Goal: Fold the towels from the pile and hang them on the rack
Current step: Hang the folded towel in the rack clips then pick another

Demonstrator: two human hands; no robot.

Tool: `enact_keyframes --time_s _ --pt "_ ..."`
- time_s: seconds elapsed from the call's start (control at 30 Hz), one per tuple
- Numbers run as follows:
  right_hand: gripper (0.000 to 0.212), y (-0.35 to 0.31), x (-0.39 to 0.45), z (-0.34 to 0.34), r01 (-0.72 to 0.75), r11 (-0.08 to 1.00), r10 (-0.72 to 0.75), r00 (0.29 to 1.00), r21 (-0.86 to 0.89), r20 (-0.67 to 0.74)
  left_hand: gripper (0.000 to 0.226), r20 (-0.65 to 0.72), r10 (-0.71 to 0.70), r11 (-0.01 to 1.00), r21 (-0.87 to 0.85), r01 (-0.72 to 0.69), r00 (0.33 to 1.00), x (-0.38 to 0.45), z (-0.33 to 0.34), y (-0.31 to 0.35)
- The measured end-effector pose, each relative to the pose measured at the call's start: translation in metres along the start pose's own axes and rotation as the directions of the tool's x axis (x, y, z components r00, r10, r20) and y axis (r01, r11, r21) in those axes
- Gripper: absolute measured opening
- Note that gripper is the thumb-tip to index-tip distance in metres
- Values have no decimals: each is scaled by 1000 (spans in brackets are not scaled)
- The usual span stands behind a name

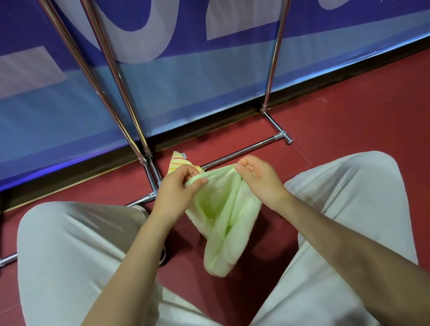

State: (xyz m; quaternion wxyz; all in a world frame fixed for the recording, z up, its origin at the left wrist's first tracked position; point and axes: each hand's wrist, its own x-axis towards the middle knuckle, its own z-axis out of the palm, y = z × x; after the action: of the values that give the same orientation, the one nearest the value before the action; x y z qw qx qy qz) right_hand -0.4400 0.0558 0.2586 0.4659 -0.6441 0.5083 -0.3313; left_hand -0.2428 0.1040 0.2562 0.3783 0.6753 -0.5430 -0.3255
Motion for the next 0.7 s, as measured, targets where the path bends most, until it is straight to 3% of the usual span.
enact_keyframes --time_s 0.2,0.37,0.57,0.7 --pt "12 0 3 -6 -11 1000 12 999 10 -34 17 -61 -30 999 36 32 998 4 -12 -11" --pt "14 2 6 -12 -27 999 29 997 38 -71 8 -75 -106 993 -55 102 992 3 -19 -16" --pt "20 -1 10 -21 -36 997 45 986 62 -161 14 -143 -212 932 -328 156 967 1 -34 -14" --pt "18 0 9 -20 -43 997 51 988 63 -145 9 -71 -290 764 -617 186 954 -1 -35 -9"
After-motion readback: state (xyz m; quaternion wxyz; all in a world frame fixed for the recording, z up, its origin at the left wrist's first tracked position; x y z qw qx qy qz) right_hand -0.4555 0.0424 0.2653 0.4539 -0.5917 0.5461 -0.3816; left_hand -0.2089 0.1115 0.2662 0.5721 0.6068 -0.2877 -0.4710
